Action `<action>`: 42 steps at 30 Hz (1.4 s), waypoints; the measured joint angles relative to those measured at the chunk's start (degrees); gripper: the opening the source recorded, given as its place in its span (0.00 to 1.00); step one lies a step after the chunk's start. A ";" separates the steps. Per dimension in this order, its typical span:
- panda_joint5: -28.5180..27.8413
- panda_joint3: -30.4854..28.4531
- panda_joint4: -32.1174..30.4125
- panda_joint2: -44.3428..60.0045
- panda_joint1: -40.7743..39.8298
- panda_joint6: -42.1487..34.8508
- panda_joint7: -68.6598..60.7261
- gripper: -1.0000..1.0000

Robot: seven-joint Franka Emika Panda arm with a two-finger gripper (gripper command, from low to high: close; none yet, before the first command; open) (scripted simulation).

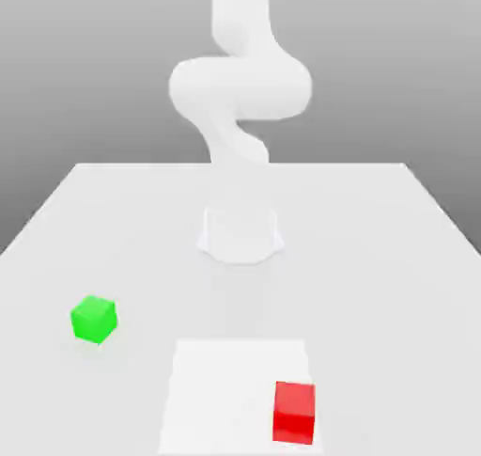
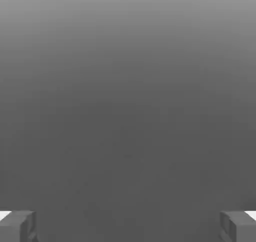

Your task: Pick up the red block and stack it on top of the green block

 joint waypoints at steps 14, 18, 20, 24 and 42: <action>1.43 3.51 -6.47 29.42 1.02 11.94 6.81 0.50; 0.42 4.35 -8.31 37.74 1.60 15.33 9.74 0.50; -0.35 4.51 -9.22 41.91 2.15 17.00 11.38 0.50; -2.28 3.99 -10.82 50.23 3.25 20.65 14.83 0.50; -2.88 2.23 -12.03 50.66 2.81 21.18 16.98 0.00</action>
